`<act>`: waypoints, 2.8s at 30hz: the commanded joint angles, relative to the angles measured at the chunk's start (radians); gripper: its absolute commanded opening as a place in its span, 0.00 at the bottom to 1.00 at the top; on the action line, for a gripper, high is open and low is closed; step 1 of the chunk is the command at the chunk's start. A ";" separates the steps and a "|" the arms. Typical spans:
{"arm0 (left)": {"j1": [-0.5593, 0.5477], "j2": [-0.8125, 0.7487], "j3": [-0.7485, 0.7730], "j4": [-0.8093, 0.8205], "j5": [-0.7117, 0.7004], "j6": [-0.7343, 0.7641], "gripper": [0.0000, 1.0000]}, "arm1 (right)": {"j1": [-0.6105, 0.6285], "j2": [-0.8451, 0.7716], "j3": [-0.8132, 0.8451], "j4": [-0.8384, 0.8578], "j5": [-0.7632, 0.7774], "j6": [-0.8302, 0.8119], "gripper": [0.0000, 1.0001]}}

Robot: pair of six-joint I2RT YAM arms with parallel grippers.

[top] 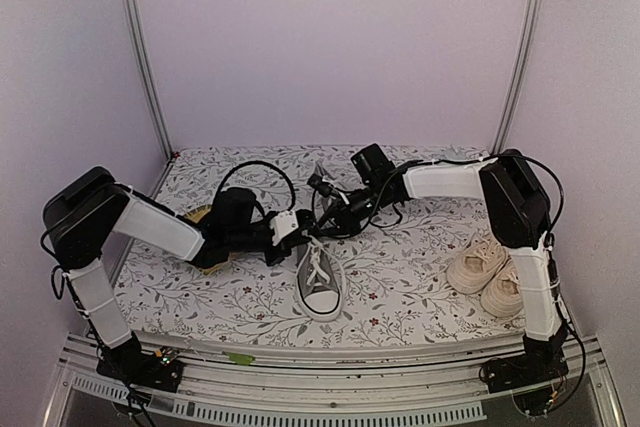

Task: Tie the shoes
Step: Cross the shoelace loop with the shoelace.

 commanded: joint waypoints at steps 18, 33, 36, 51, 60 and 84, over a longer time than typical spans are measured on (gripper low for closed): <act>-0.006 -0.029 -0.035 0.098 0.019 -0.050 0.00 | 0.040 0.021 0.035 -0.197 -0.061 -0.152 0.15; -0.006 -0.008 -0.061 0.149 0.033 -0.092 0.00 | 0.037 0.004 0.045 -0.089 0.010 -0.080 0.02; -0.006 -0.014 -0.075 0.148 0.021 -0.085 0.00 | 0.020 -0.032 0.031 -0.100 0.007 -0.089 0.01; -0.007 -0.007 -0.093 0.202 -0.045 -0.083 0.00 | -0.008 -0.050 0.026 -0.128 -0.005 -0.123 0.01; -0.007 -0.045 -0.130 0.230 -0.024 -0.100 0.19 | -0.012 -0.040 0.016 -0.085 0.046 -0.064 0.01; -0.006 -0.050 -0.009 0.102 0.025 -0.149 0.28 | -0.010 -0.062 -0.017 -0.050 0.016 -0.044 0.01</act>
